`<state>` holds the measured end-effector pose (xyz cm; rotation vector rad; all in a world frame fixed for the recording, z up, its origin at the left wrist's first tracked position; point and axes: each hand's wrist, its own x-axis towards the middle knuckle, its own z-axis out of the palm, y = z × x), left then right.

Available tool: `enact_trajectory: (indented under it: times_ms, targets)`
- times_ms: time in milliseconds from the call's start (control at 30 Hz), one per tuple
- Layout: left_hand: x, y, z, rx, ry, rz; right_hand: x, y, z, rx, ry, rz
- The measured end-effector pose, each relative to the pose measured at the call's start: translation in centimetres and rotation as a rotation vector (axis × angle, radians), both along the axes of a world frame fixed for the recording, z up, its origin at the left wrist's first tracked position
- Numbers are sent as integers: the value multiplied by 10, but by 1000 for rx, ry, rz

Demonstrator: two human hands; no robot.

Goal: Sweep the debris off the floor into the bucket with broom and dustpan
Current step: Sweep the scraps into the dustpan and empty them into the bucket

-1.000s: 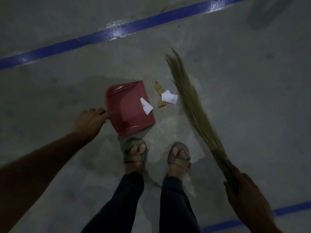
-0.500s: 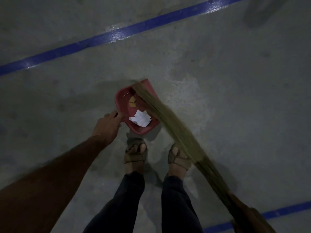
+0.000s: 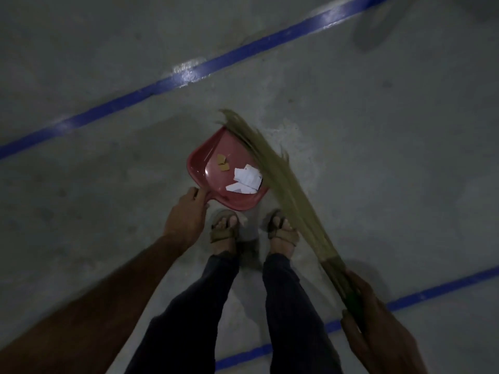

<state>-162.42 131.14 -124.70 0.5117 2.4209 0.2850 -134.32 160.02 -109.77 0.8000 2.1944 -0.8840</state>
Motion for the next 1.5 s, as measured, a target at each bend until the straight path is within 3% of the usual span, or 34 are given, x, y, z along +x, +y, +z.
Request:
enact_trajectory:
  times_ms: [200,367,500,700,900,1033,1267,1500]
  targets:
    - [21,48,192,55,90,-53,44,-17,165,132,110,-195]
    - [41,69,319,172,193,-170,58,-77,254,283,208,-221]
    - [48,60,382,224,368,-387,58,-150,298,375,293,-361]
    - [55,27,445,343,438,-706,85,-263,346,485,286,-657]
    - [128,16,503,490,390,-1006,142,-355,384,578,336,-946]
    - [204,15,520,554,373,-1214,197,-406,395,698,229,-1109]
    - [359,5,528,630,334,-1492,304,-488,396,786,223,-1409]
    - [571,-32,513,707,271,-1742,454,-580,384,869,135,-1643]
